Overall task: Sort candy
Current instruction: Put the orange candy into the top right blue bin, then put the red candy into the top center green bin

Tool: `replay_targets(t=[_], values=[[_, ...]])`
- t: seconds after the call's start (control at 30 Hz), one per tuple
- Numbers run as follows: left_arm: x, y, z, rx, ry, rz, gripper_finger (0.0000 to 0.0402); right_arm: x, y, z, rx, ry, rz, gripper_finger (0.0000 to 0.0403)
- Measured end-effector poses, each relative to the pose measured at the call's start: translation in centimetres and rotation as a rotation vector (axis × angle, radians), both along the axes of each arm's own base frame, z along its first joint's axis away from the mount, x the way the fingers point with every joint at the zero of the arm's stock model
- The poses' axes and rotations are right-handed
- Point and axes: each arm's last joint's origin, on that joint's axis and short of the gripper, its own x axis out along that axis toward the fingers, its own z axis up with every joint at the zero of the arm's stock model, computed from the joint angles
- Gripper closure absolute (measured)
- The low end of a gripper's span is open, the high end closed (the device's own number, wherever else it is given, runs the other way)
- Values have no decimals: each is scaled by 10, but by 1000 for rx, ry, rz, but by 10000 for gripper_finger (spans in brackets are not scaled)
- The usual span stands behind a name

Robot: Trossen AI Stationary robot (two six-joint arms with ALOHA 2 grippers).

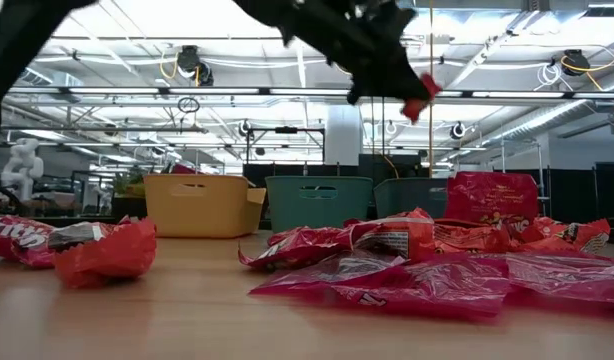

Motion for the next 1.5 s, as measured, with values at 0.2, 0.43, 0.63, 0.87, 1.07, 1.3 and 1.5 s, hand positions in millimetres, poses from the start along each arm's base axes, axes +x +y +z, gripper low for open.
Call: replay_targets(t=[0.2, 0.43, 0.63, 0.87, 1.07, 1.3, 1.5], values=[[19, 27, -35, -47, 54, 81, 324, 2, -1, 0, 37, -15, -56, 186], [24, 29, -50, -49, 81, 86, 256, 6, -5, 0, 56, -21, -98, 186], [5, 26, -24, -98, 154, 123, 251, 9, -7, 0, 57, -20, -114, 186], [-40, 13, 18, -174, 330, 226, 250, 9, -7, 0, 45, -15, -98, 186], [-85, -26, 37, -162, 409, 178, 250, 9, -7, 0, 8, 0, -56, 186], [-169, -70, 14, -307, 352, 339, 249, 10, -7, 0, -38, 21, 3, 186], [-249, -111, -7, -460, 296, 513, 249, 10, -6, 0, -66, 33, 39, 186]])
